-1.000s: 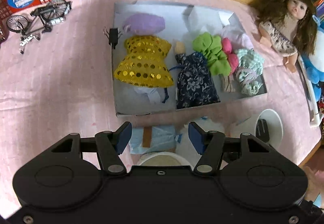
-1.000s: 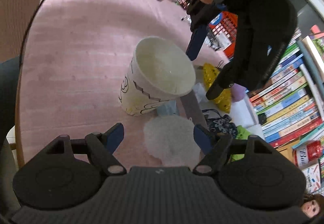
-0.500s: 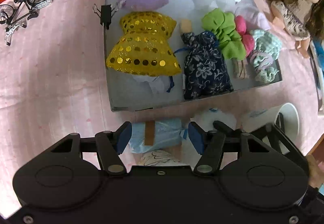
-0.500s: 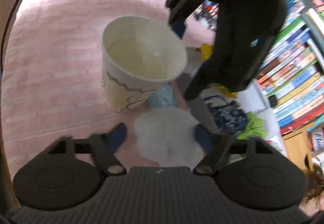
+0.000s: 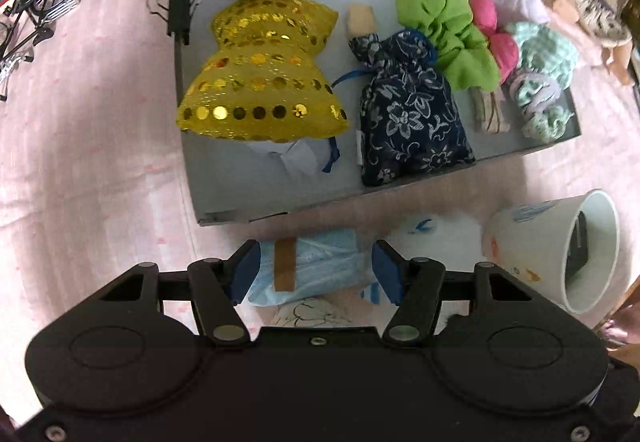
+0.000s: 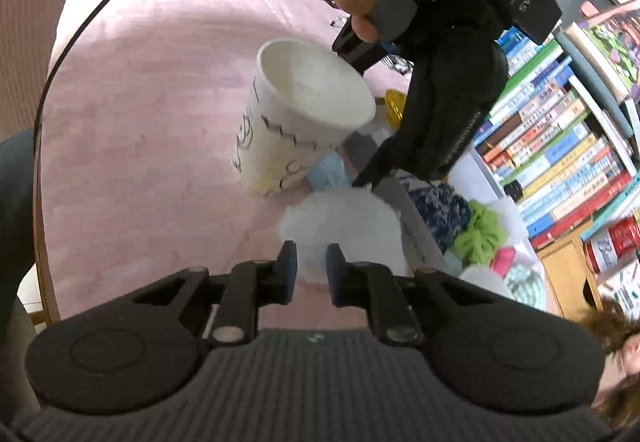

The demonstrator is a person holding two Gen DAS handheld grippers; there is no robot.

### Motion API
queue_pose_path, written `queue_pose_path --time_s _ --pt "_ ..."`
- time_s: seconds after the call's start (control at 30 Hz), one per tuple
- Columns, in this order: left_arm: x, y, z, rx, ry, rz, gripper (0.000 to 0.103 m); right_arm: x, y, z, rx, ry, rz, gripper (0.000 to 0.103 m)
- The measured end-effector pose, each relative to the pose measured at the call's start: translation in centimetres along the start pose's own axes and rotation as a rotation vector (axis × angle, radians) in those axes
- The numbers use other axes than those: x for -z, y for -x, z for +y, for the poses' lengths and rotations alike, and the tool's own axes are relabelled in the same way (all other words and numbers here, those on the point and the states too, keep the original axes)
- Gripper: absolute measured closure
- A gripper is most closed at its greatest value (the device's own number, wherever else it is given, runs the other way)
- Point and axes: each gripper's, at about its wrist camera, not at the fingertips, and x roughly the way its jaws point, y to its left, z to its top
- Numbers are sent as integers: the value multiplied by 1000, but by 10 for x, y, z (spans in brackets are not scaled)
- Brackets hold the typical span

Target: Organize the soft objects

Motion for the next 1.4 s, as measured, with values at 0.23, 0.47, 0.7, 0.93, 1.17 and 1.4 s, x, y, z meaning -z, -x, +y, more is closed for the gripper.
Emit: queue_pose_path --time_s 0.23,0.47,0.7,0.93,1.17,1.4 --pt "-3 -7 -15 -55 -48 -2 49 13 2 -2 7 -32 -9 61" --pt "-4 2 -32 -4 -62 -54 100 16 6 -3 12 -59 -47 45" --pt "-1 9 -34 -25 -74 -75 102 8 3 -1 52 -51 -75 21" --pt "8 22 -11 -15 -33 -106 103 -1 -15 -1 63 -33 -55 19" --pt "15 31 29 15 17 -122 102 -2 -24 -2 55 -31 -41 18" --pt "25 21 58 87 89 -104 87 -2 -24 -1 53 -20 -36 18"
